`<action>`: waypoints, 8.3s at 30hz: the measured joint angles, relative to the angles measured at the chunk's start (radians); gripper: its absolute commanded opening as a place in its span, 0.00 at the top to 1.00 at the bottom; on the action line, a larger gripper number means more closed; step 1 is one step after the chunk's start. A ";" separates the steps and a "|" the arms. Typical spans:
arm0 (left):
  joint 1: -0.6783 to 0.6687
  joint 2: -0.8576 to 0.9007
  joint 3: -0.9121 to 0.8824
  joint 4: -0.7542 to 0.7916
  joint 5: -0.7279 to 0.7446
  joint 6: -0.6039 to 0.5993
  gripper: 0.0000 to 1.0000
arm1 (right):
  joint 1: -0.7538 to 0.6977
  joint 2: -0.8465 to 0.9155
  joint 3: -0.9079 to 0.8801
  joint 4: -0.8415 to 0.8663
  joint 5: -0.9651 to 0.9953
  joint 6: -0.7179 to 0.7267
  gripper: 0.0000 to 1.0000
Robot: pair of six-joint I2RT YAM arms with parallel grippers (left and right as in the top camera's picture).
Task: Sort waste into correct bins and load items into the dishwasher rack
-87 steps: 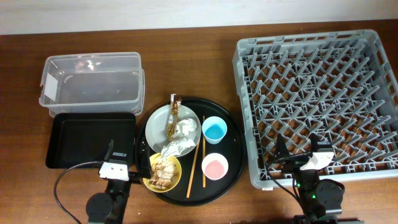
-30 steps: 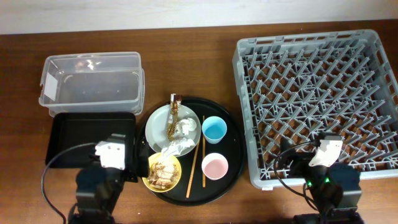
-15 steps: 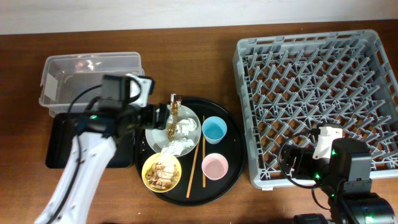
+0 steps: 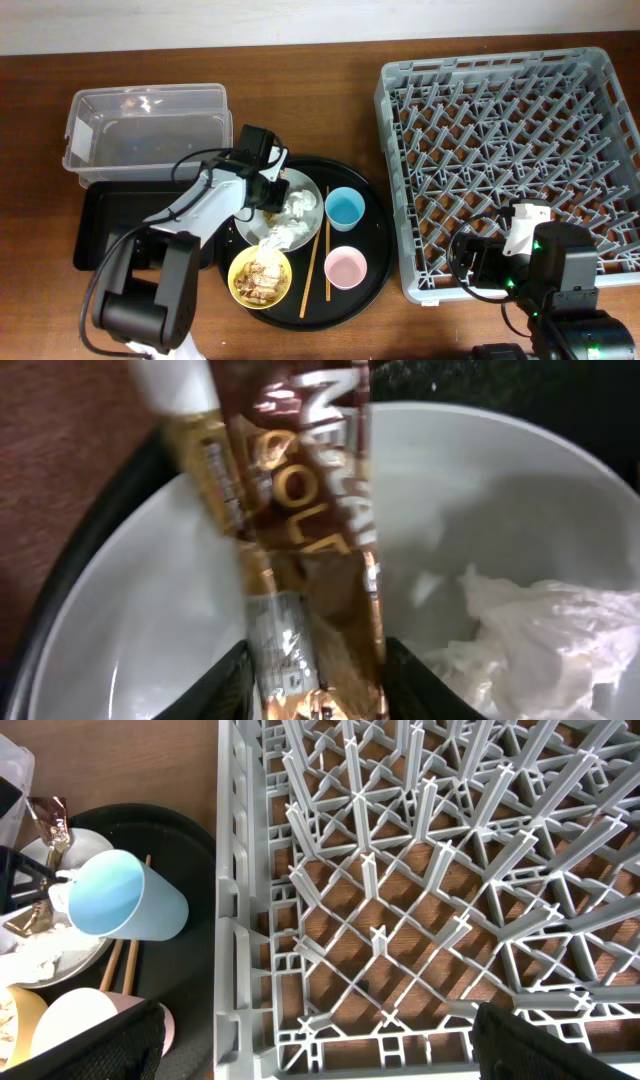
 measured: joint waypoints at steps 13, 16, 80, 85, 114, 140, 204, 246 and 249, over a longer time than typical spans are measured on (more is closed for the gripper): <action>0.065 -0.244 0.141 -0.092 -0.096 0.000 1.00 | 0.000 0.000 0.000 0.000 0.000 0.000 0.01; 0.171 -0.282 0.151 0.024 -0.116 -0.008 0.99 | 0.000 0.000 0.000 0.000 0.000 0.000 0.01; -0.081 -0.183 -0.136 -0.127 0.077 -0.025 0.61 | 0.000 0.002 0.002 0.000 0.000 0.000 0.01; -0.081 -0.183 -0.179 -0.044 0.047 -0.023 1.00 | 0.000 0.002 0.002 0.000 0.000 0.000 0.01; -0.010 -0.457 0.055 -0.470 0.085 -0.060 0.39 | 0.000 0.004 0.002 -0.008 0.000 0.001 0.01; -0.293 -0.241 -0.191 -0.330 0.026 -0.386 0.67 | 0.000 0.004 0.002 -0.008 0.000 0.000 0.01; 0.879 -0.125 -0.037 -0.550 1.437 0.308 1.00 | 0.000 0.004 0.002 -0.009 0.000 0.000 0.01; -0.350 -0.191 -0.109 -0.287 0.227 -0.100 1.00 | 0.000 0.004 0.002 -0.012 0.000 0.000 0.01; -0.338 -0.191 -0.100 -0.344 0.226 -0.100 1.00 | 0.000 0.004 0.002 -0.012 0.000 0.001 0.01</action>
